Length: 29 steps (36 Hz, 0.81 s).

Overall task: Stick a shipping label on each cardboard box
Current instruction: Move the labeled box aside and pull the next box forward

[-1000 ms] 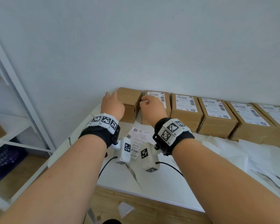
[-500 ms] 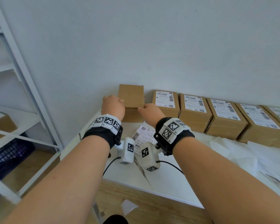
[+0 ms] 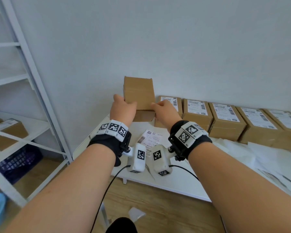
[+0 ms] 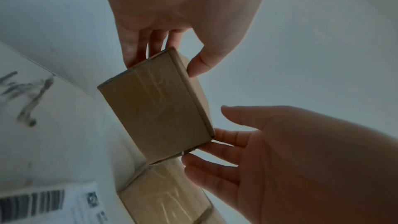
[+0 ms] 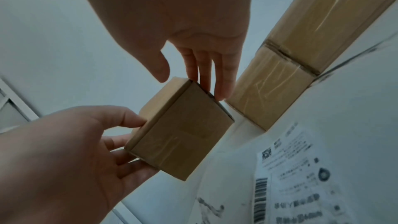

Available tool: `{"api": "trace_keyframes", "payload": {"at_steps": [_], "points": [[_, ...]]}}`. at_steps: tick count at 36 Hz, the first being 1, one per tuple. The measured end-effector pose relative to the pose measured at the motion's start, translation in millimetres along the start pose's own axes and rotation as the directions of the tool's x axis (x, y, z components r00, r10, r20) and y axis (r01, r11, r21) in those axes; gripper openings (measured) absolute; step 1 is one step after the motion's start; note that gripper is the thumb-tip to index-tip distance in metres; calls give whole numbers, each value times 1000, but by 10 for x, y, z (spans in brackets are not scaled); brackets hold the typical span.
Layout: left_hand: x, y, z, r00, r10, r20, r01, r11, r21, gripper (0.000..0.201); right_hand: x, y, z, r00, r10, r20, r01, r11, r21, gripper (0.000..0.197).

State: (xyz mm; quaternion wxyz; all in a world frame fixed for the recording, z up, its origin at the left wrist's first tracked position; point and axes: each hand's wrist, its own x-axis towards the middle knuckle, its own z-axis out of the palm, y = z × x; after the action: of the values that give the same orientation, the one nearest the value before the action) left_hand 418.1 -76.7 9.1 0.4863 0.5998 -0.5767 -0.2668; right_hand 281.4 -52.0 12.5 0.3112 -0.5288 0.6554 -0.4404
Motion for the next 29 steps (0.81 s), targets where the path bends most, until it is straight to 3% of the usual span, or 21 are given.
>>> {"api": "trace_keyframes", "payload": {"at_steps": [5, 12, 17, 22, 29], "points": [[-293, 192, 93, 998, 17, 65, -10, 994, -107, 30, -168, 81, -308, 994, -6, -112, 6, 1000, 1, 46], [-687, 396, 308, 973, 15, 230, 24, 986, -165, 39, -503, 272, -754, 981, 11, -194, -16, 1000, -20, 41], [-928, 484, 476, 948, 27, 318, 29, 985, -169, 29, -709, 478, -1016, 972, 37, -230, -53, 996, -66, 47], [-1109, 486, 639, 936, 27, 350, 10, 995, -102, 34, -874, 647, -1151, 964, 89, -250, -102, 994, -38, 58], [-1276, 395, 787, 926, 19, 378, -32, 999, 26, 51, -1006, 806, -1225, 964, 121, -237, -147, 985, -91, 48]]}}
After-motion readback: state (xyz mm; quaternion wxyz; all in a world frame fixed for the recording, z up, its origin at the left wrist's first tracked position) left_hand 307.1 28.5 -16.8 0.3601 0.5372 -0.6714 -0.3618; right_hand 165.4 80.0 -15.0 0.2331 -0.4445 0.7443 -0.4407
